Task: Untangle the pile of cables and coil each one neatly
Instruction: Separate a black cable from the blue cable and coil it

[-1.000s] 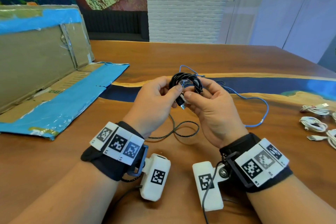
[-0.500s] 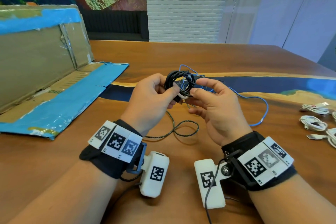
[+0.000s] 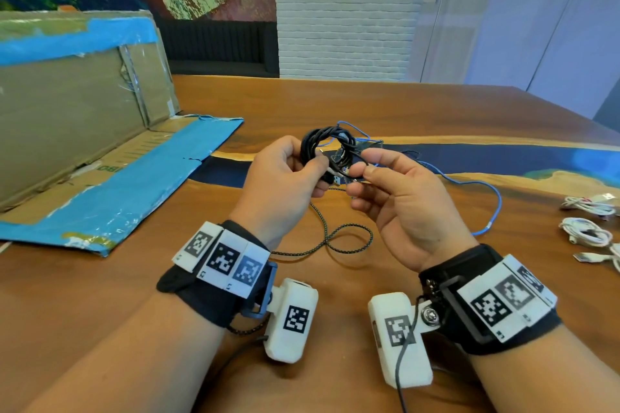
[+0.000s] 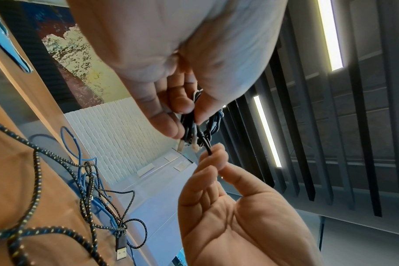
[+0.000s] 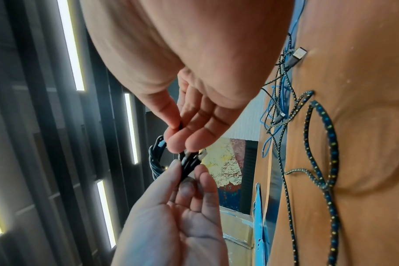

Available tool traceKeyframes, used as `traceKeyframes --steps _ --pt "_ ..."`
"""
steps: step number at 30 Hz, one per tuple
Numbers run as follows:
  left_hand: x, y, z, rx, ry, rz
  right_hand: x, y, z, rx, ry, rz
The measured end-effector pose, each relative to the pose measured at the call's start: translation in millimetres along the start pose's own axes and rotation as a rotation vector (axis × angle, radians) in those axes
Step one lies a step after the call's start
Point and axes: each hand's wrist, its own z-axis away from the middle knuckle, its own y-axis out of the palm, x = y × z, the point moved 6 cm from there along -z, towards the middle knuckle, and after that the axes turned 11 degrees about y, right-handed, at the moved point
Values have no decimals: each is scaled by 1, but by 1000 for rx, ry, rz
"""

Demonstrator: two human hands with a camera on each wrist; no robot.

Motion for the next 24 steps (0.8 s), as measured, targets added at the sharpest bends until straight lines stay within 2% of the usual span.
traceKeyframes --steps 11,15,20,24 --pt "-2 1 1 -3 17 -2 1 9 7 88 69 64" --pt "-5 -3 0 -64 -50 147 -3 11 6 115 33 218" --pt "-10 5 3 -22 -121 342 -8 8 4 29 -61 287" --pt "-8 7 4 48 -137 310 -1 2 1 -96 -210 374"
